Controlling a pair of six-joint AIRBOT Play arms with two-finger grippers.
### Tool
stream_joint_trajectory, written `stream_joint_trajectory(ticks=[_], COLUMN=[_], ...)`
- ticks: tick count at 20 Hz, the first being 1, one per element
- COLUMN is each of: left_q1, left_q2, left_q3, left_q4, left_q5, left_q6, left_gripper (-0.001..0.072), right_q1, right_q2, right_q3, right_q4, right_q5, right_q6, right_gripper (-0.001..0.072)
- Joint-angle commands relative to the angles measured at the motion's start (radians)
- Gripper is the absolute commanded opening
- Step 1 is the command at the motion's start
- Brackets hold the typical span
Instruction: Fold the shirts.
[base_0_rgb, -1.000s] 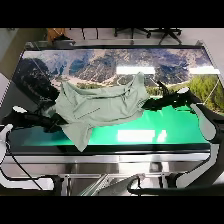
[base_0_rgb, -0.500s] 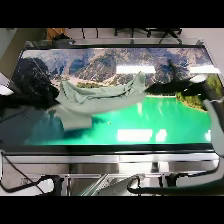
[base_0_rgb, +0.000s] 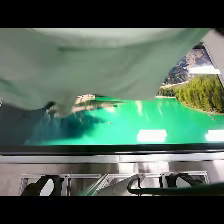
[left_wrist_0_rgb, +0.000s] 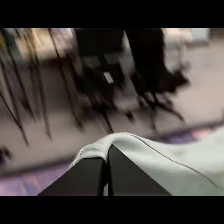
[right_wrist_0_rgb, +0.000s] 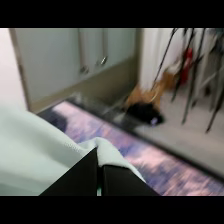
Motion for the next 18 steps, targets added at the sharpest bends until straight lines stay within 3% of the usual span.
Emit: stream_joint_trajectory(ticks=[1,5,10,13,18], left_q1=[0.0,-0.006,-0.177,-0.259,-0.283], left_q2=[0.092,0.031,-0.292,-0.597,-1.101], left_q3=[0.031,-0.172,-0.309,-0.28,0.005], left_q4=[0.114,0.075,0.058,0.062,0.057], left_q5=[0.097,0.097,0.15,0.232,0.177], left_q6=[0.031,0.062,0.16,0.174,0.15], left_gripper=[0.0015,0.0016,0.0015,0.0016,0.002], right_q1=[-0.002,-0.002,0.033,0.066,0.088], right_q2=[0.05,-0.058,-0.409,-0.66,-1.012], right_q3=[0.095,0.093,0.087,0.084,0.084], right_q4=[-0.072,-0.086,-0.087,-0.104,-0.103], right_q5=[-0.066,-0.048,0.092,0.077,-0.07], right_q6=[0.008,0.018,0.046,0.046,0.064], right_gripper=[0.0017,0.0017,0.0017,0.0017,0.0018])
